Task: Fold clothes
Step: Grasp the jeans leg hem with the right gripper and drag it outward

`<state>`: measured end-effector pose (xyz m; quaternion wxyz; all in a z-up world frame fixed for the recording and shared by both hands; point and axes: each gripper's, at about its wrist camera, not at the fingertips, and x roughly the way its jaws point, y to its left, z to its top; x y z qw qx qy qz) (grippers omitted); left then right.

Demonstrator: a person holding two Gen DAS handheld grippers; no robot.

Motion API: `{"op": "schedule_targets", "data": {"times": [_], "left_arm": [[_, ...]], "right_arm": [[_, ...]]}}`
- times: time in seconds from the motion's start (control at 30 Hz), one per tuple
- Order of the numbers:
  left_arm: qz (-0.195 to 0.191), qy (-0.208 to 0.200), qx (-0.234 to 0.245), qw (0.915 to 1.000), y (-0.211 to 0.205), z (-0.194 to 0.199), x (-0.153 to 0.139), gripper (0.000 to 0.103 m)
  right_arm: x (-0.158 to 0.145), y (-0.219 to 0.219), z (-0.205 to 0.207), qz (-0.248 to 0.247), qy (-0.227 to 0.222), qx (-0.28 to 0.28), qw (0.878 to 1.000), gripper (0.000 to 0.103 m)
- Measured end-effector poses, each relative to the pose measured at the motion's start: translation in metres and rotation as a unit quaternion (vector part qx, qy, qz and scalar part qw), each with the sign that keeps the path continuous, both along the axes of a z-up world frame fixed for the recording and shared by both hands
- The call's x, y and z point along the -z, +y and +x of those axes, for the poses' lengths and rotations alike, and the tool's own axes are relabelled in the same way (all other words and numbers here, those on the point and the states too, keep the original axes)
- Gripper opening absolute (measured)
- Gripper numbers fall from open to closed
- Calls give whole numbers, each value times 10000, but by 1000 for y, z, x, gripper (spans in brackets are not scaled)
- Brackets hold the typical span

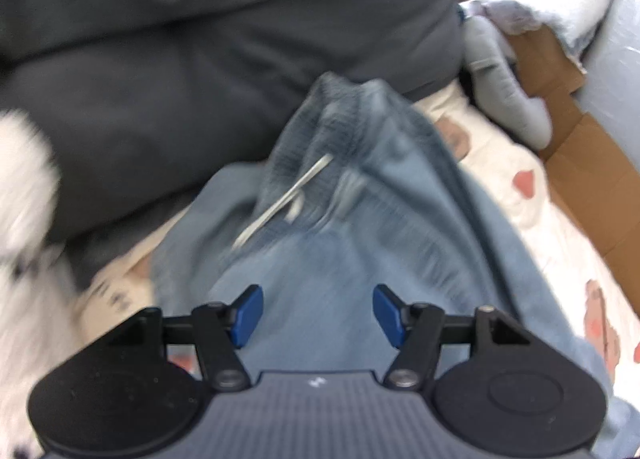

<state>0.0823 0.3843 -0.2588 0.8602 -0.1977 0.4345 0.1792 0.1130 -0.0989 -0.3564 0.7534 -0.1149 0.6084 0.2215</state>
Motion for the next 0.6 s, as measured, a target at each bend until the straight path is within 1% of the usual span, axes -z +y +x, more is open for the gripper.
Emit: {"op": "schedule_targets", "data": {"times": [0.03,0.1,0.13,0.23,0.33,0.5,0.6], "left_arm": [[-28,27,-88,10000,2,-8,2,64],[-87,77,-255,9996,5,-24,6,66],[-118,99,-329,9993,6,-31,8,68],[-310,115,-428,9985,7,-46,18,71],[-534,126,-389,9977,6,-57,28,73],[-811,31,-407,9959,2,-70,38,73],[-856,16,-386,9956,-3,-72,41,73]], "right_arm": [[-1,-1,1,3,9,15,10000,16],[-7,-4,4,-5,-12,35,10000,6],[-11,-7,5,35,-16,84,10000,5],[-28,-18,12,125,-49,232,9996,4],[-51,-32,22,101,-230,338,9991,4],[-87,-59,51,-109,-556,518,9970,4],[-102,-76,69,-282,-734,595,9951,4]]}}
